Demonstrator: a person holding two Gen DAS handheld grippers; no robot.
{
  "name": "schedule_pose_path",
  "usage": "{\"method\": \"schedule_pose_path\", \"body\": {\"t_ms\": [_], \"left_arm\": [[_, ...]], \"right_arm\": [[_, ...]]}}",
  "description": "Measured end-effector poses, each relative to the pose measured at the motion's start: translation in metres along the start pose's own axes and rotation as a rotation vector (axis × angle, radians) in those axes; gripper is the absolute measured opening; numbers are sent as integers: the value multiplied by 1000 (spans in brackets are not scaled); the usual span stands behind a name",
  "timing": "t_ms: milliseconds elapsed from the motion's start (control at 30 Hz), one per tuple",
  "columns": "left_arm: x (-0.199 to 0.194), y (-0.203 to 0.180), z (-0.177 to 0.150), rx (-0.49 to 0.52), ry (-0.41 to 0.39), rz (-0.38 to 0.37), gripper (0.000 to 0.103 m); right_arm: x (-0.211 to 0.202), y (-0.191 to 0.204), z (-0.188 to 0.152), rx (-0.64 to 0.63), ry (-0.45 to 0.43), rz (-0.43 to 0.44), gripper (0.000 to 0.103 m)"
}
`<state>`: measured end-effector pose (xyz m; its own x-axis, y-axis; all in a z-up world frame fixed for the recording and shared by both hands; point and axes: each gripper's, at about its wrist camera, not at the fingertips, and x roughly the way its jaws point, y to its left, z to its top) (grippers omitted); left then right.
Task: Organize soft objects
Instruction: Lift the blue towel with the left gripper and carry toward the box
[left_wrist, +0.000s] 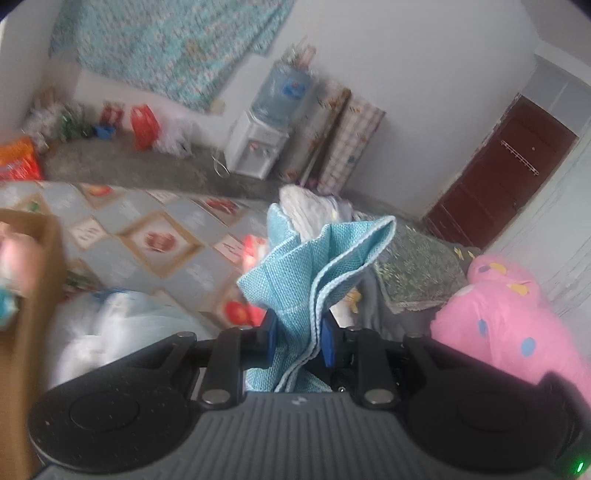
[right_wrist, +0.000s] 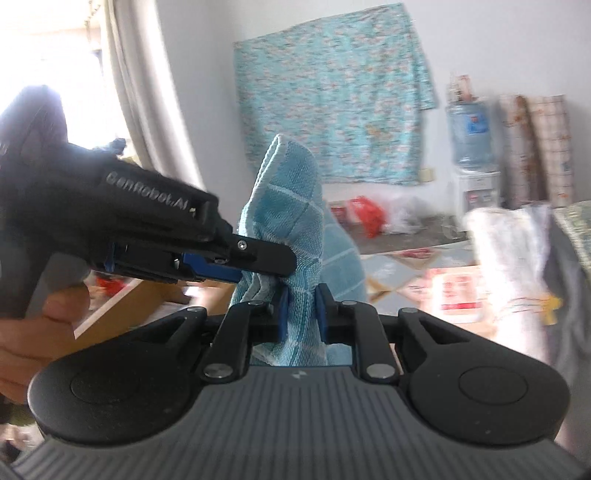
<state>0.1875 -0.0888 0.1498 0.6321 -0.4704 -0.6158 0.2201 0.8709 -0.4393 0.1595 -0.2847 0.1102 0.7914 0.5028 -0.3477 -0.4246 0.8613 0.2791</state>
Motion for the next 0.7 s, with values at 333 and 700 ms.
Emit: {"method": "schedule_pose_path", "body": {"t_ms": [333,700], "left_arm": [[-106,114,-12,-126,-100,202,26],[-99,275,-16,-331,38,384,26]], "right_arm": [[64,144,-5,-19,129,281,16],[191,260,-53,-66,413,298,16]]}}
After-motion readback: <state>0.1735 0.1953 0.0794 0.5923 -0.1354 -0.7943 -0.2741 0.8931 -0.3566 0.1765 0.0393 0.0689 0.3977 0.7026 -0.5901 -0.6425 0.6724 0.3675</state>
